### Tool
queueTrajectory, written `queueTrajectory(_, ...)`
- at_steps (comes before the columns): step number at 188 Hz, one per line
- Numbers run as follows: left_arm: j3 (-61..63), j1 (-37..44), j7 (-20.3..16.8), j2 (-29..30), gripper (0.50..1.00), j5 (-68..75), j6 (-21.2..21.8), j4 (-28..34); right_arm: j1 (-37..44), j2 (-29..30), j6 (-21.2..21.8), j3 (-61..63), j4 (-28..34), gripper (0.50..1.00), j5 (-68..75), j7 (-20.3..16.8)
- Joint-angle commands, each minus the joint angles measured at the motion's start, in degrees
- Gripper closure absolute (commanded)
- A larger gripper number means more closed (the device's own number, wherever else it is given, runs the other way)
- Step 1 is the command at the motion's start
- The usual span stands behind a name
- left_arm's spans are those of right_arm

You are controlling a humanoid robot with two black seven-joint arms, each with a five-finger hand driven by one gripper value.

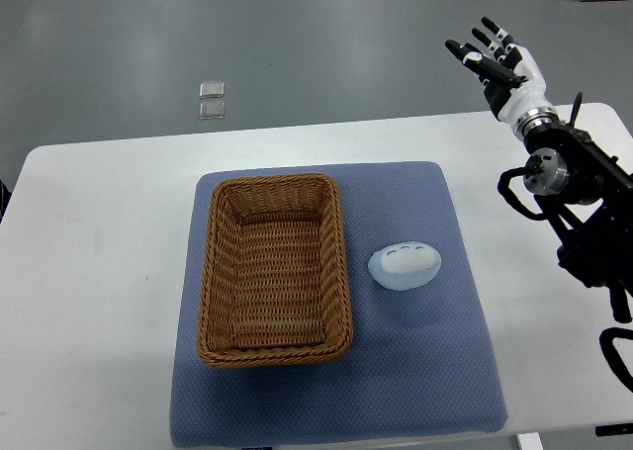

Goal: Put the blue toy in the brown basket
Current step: 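Raise the right hand and swing it over the table toward the toy, then lower the right hand down onto the pale blue oval toy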

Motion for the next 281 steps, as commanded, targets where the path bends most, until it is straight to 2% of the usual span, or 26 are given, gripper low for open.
queueTrajectory(1, 0.01, 0.00, -0.01, 0.00, 0.500, -0.01, 0.00, 0.01, 1.54, -2.45, 0.02, -1.32, 0.01, 0.593, 1.25, -2.80)
queueTrajectory(12, 0.01, -0.09, -0.01, 0.00, 0.500, -0.01, 0.00, 0.01, 3.03, -4.91, 0.02, -5.18, 0.01, 0.593, 1.25, -4.03)
queueTrajectory(35, 0.01, -0.09, -0.01, 0.00, 0.500, -0.01, 0.00, 0.01, 6.72, -9.48, 1.07, -11.86, 0.18, 0.593, 0.99, -4.12)
queueTrajectory(81, 0.01, -0.17, -0.01, 0.00, 0.500, -0.01, 0.00, 0.01, 16.48, -19.15, 7.66, -31.55, 4.93, 0.593, -5.08, -4.04)
queueTrajectory(116, 0.01, -0.17, -0.01, 0.00, 0.500, -0.01, 0.00, 0.01, 24.48, -25.21, 15.92, -41.75, 12.23, 0.597, -15.80, -4.21)
queueTrajectory(140, 0.01, -0.17, -0.01, 0.00, 0.500, -0.01, 0.00, 0.10, 28.26, -27.15, 23.75, -44.82, 17.59, 0.597, -24.15, -5.00)
queueTrajectory(160, 0.01, -0.17, -0.01, 0.00, 0.500, -0.01, 0.00, 0.01, 28.87, -27.32, 29.37, -45.17, 21.01, 0.599, -31.35, -7.99)
queueTrajectory(184, 0.01, -0.17, -0.01, 0.00, 0.500, -0.01, 0.00, 0.01, 28.78, -26.80, 34.03, -46.84, 24.62, 0.603, -35.58, -12.20)
queueTrajectory(209, 0.01, -0.17, -0.01, 0.00, 0.500, -0.01, 0.00, 0.01, 28.61, -26.62, 34.82, -49.65, 27.52, 0.609, -35.58, -17.65)
queueTrajectory(251, 0.01, -0.17, -0.01, 0.00, 0.500, -0.01, 0.00, 0.01, 26.06, -25.92, 34.73, -50.18, 28.48, 0.630, -35.14, -28.11)
queueTrajectory(281, 0.01, -0.17, -0.01, 0.00, 0.500, -0.01, 0.00, 0.01, 23.51, -27.15, 34.91, -50.53, 31.47, 0.630, -34.08, -28.91)
